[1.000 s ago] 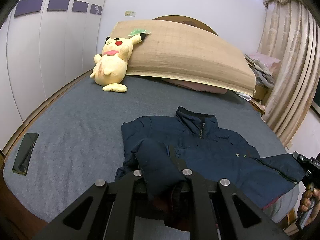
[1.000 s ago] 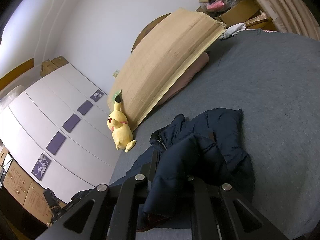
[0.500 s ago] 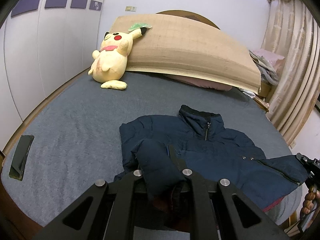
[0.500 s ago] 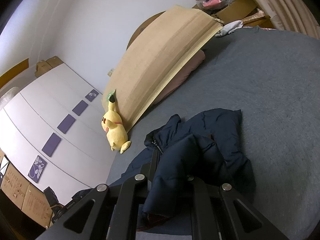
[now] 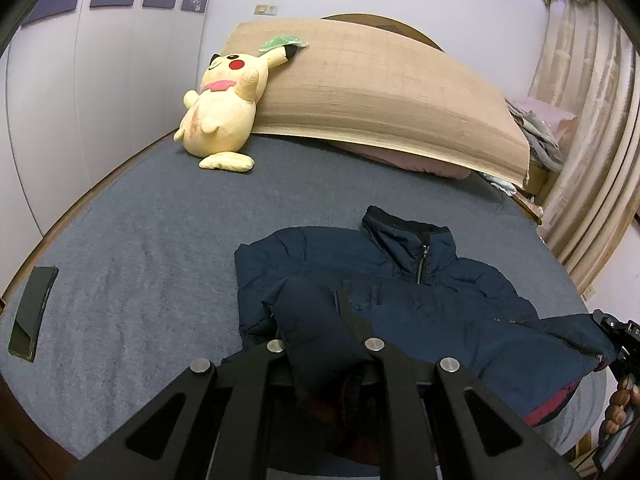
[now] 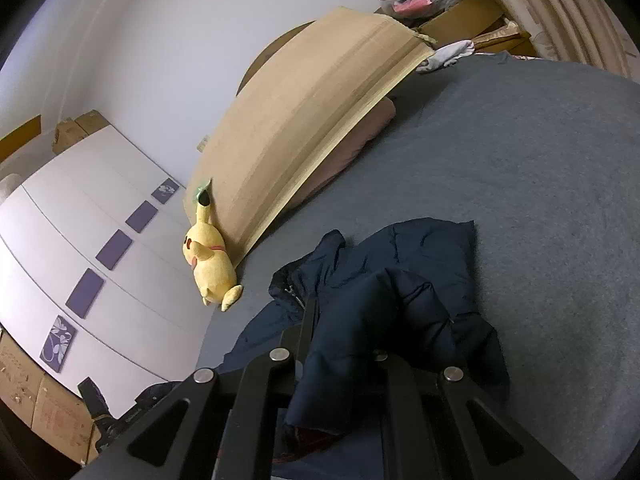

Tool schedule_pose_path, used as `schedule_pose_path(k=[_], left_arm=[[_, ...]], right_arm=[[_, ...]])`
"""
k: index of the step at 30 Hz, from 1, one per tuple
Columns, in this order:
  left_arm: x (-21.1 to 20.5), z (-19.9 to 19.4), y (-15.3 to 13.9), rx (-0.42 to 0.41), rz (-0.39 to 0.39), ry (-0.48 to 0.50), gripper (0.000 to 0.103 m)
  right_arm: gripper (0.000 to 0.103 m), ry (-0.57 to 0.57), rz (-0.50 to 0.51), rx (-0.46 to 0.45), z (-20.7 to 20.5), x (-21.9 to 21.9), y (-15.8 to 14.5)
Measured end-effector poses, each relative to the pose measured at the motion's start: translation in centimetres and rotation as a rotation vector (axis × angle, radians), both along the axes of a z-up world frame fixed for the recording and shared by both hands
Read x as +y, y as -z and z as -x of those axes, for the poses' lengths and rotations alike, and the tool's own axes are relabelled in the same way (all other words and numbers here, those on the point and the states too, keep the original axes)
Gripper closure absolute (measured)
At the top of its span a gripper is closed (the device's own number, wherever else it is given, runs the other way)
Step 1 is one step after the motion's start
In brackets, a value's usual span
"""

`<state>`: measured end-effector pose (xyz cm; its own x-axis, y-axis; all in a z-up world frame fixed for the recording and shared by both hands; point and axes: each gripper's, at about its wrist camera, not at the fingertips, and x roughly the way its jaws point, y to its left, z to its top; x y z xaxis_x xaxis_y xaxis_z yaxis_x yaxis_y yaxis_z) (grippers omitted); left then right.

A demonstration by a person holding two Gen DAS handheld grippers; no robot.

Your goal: Fold large clothes

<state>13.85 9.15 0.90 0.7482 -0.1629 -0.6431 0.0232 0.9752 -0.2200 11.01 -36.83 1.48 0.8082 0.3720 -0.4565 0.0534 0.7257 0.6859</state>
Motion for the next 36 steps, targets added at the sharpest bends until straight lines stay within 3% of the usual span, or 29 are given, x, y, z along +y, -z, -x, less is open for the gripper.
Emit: schedule_pose_path(k=[12,36], left_arm=[[-0.3,-0.9,-0.4,-0.004,-0.012,0.005,0.094],[-0.5,-5.3,-0.5,0.028,-0.027,0.0,0.094]], right_arm=[[0.094,-0.003,0.019,-0.005,-0.5,0.1,-0.6],[0.094,-0.033,0.046,0.011,-5.9,0.7,-1.9]])
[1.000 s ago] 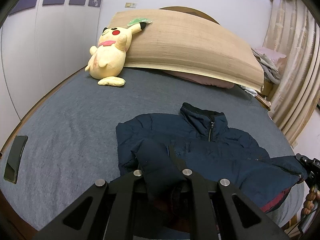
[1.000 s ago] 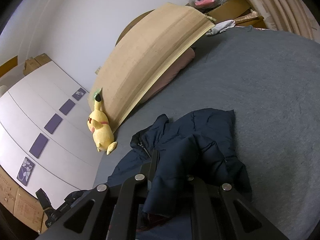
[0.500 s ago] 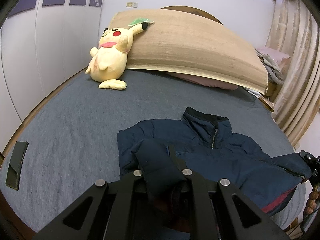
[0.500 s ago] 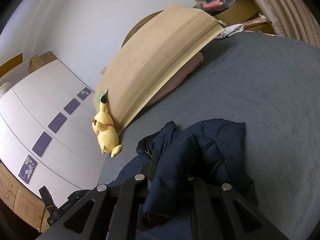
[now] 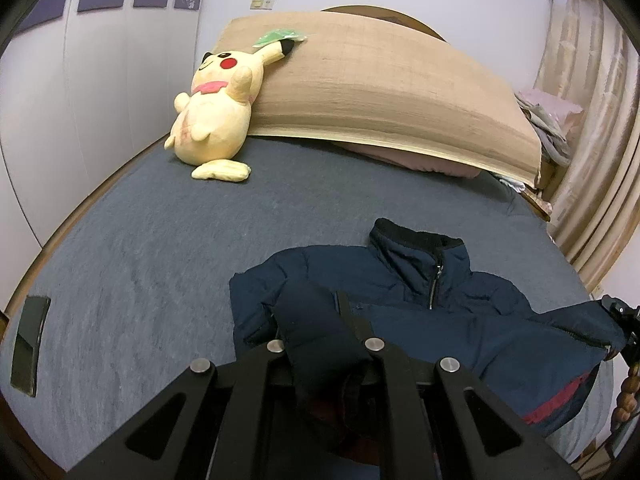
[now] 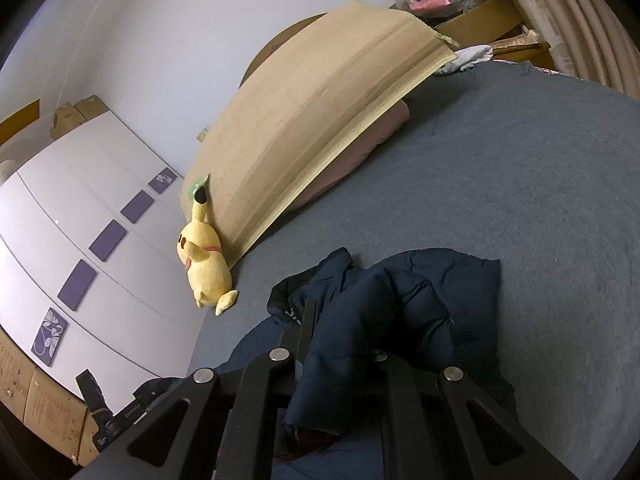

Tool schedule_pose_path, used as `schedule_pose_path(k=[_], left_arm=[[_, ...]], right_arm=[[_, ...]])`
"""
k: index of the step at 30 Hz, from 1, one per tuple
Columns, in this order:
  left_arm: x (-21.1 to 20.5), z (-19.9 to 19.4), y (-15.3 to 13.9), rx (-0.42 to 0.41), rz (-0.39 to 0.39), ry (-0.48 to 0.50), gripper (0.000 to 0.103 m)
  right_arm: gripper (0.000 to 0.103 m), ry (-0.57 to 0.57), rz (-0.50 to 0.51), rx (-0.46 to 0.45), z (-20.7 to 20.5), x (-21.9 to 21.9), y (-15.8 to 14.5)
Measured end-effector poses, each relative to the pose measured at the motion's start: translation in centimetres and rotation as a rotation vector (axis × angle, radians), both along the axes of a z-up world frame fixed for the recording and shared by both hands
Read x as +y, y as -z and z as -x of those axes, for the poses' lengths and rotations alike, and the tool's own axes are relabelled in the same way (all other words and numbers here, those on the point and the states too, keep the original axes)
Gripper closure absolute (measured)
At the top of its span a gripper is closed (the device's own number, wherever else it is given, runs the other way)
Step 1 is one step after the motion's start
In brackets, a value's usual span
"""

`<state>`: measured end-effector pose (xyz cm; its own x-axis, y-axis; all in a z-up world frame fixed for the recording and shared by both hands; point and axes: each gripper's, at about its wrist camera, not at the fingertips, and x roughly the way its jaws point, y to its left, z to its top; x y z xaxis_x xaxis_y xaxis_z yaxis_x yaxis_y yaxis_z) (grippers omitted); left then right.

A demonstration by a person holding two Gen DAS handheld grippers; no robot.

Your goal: Fold large clothes

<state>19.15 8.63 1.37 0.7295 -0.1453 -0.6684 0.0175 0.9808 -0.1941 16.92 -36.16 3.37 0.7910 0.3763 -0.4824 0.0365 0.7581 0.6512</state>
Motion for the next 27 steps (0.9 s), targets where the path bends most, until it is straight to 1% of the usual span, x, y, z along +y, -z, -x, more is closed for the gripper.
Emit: schedule_pose_path(k=[4,13,22,27], left_arm=[[-0.1,-0.5,-0.2,-0.002,0.002,0.005,0.094],[0.2,-1.9,0.4,0.016,0.008,-0.009,0.094],[-0.1,-3.3,1.7,0.049,-0.007,-0.02,0.094],[-0.5,-4.1,2.3,0.066,-0.03,-0.014,0.094]], right_arm=[[0.094,0.007,-0.004,0.005,-0.4,-0.1,-0.1],[0.094,0.011,0.006,0.014,-1.4,0.2,0.0],[0.094,0.022,0.041,0.053,-3.4,0.7,1.2],[0.094,0.025,0.055,0.075,-4.3,0.8,2.2]])
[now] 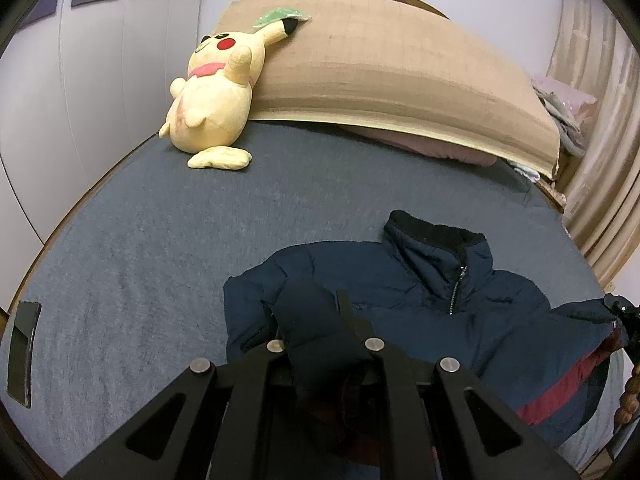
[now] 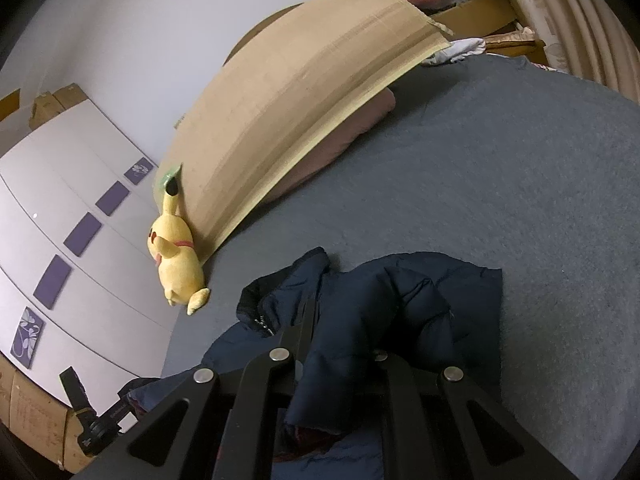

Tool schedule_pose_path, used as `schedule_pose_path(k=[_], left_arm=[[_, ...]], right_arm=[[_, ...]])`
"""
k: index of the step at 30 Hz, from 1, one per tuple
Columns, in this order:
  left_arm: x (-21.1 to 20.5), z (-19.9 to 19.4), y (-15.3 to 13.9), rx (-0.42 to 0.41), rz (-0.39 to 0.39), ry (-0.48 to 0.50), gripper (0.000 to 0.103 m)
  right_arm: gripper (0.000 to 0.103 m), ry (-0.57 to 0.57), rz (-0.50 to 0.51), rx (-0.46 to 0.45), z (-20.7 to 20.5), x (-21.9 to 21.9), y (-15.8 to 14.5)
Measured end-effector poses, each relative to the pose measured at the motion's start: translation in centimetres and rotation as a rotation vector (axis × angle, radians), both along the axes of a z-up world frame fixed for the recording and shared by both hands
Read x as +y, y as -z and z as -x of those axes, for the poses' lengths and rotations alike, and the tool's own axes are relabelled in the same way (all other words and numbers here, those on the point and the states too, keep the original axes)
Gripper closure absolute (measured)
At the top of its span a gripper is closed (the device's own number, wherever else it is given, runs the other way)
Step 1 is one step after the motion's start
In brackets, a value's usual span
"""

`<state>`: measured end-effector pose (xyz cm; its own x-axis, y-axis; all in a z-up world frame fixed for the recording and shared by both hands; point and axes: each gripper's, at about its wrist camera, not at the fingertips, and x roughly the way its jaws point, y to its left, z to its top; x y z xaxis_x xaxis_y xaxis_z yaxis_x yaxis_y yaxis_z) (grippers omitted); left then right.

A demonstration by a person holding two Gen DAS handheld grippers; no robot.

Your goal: Fold large clothes

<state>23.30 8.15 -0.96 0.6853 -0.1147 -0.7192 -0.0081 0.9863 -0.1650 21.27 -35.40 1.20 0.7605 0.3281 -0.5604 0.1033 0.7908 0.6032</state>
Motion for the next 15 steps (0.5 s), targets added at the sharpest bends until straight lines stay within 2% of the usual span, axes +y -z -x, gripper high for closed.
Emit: schedule_pose_path(k=[7,15], left_arm=[[-0.2,-0.7,0.1,0.01,-0.014,0.013,0.094],[-0.2,-2.0,-1.0,-0.003,-0.025,0.007,0.094]], right_arm=[[0.094,-0.003,-0.004,0.019,-1.1,-0.2,0.7],[0.094,-0.018,-0.001,-0.009,-2.7,0.0,-1.0]])
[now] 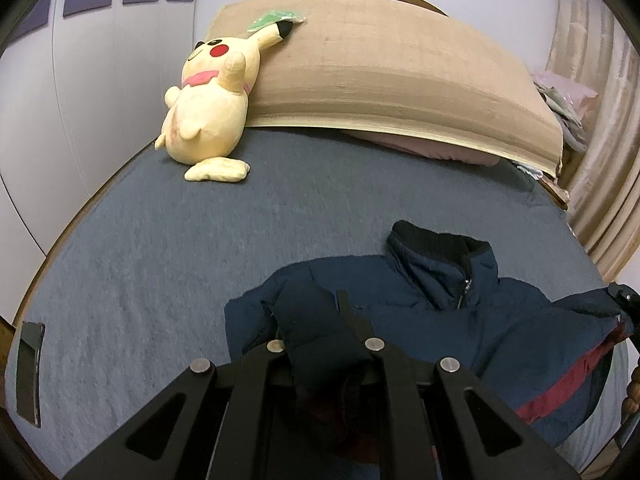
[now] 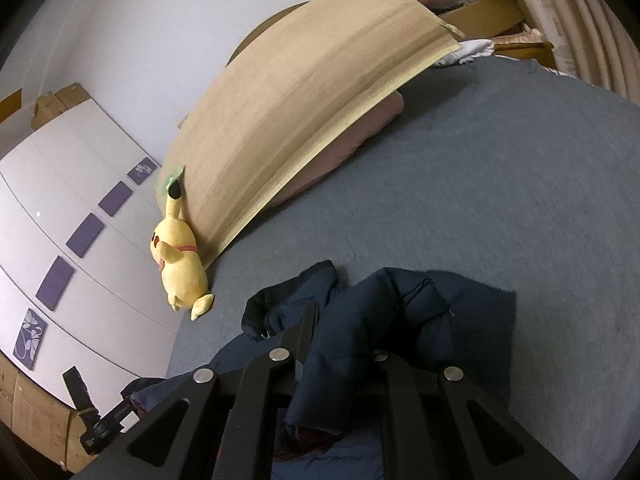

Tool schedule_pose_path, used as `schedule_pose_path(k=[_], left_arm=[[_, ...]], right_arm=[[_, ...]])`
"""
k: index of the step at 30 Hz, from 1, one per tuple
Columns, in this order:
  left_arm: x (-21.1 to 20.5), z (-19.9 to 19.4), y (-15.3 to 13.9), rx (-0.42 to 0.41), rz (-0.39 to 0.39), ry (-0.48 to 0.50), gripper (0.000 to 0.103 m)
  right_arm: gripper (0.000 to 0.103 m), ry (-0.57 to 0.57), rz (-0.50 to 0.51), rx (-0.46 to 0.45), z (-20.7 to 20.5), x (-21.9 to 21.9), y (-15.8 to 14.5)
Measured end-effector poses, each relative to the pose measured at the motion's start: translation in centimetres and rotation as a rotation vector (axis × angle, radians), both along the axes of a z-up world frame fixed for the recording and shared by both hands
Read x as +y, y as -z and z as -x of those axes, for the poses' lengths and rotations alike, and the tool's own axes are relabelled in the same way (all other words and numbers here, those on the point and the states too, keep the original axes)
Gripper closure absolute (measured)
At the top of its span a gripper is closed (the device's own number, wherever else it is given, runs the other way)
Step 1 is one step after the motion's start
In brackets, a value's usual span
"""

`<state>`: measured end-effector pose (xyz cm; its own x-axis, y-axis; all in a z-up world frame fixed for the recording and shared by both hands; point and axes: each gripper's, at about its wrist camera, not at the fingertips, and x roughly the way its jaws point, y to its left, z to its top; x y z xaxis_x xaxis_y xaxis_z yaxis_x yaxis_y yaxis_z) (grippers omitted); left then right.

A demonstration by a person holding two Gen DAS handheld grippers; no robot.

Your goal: Fold large clothes

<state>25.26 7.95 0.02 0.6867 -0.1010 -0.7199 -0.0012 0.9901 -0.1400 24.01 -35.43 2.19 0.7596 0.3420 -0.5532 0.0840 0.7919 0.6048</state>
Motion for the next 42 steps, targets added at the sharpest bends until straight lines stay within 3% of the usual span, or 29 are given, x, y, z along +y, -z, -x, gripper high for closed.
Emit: schedule_pose_path(k=[42], left_arm=[[-1.3,-6.8,4.0,0.102,-0.063,0.004,0.094]], right_arm=[[0.094,-0.015,0.03,0.14,-8.0,0.1,4.2]])
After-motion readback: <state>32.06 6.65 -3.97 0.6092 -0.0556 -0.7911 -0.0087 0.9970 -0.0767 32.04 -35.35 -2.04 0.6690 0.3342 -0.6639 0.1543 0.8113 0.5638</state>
